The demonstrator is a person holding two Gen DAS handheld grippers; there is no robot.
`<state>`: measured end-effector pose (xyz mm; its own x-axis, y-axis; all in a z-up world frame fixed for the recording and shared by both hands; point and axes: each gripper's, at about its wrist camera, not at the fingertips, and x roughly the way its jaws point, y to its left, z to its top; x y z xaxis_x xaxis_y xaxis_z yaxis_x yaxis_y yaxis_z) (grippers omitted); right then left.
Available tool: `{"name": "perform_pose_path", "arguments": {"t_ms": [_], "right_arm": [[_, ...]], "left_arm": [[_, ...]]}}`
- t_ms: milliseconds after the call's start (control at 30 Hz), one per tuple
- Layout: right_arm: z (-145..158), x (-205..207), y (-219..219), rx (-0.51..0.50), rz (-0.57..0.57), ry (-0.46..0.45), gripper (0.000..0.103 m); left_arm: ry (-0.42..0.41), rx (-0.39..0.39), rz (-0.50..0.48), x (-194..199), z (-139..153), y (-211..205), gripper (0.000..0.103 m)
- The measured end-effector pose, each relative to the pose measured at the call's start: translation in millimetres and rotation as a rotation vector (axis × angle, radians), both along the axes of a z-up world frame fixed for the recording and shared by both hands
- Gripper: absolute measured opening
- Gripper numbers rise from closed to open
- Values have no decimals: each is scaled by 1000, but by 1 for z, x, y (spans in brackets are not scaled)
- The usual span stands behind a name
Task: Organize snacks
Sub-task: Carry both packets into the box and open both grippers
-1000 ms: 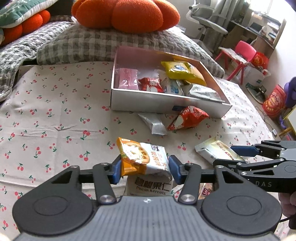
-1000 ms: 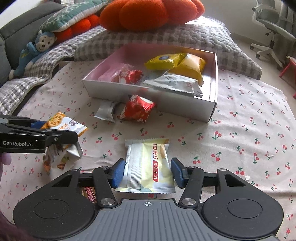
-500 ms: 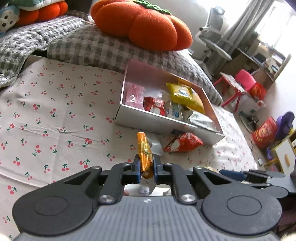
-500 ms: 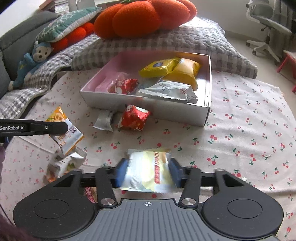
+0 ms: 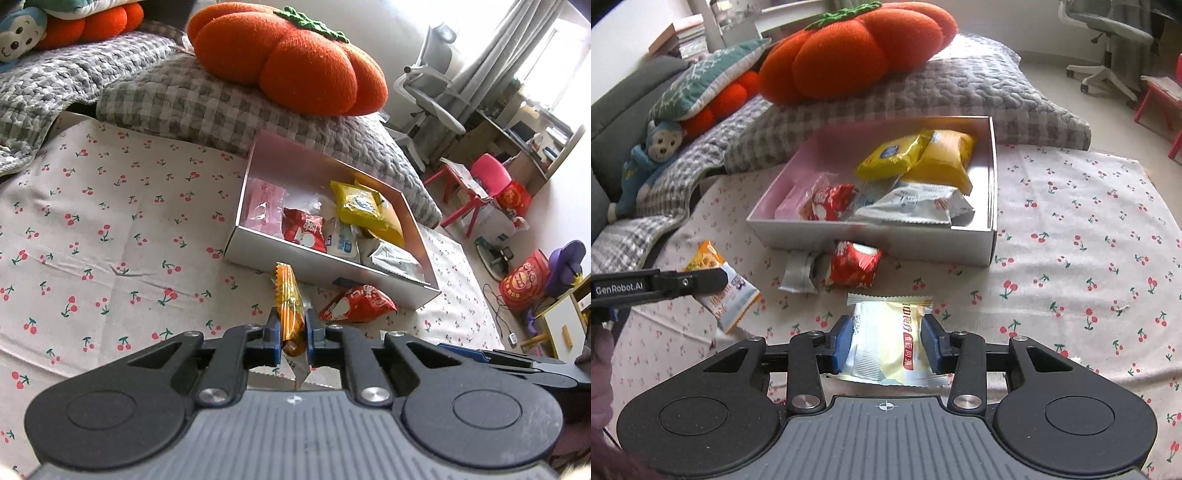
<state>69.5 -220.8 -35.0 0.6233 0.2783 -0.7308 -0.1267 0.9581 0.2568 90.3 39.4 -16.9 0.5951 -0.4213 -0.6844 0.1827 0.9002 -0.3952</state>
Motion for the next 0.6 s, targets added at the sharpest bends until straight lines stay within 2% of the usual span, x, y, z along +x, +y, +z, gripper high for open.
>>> {"name": "perform_pose_path", "arguments": {"t_ms": [400,433,467,600], "right_arm": [[20,7,-9,82,-43,-25,39],[23,8,-10,94,-50,-28,32],[25,9,-11,107,-52,-31,21],[31,14,-14,157,-70,-34,23]], "left_arm": [[-35,2,8,6,11,-7,11],[-41,-1,12,7,13,-7,11],[-48,-6,17,9,15,-7,11],[-66,-16,30,13,20,-11,11]]}}
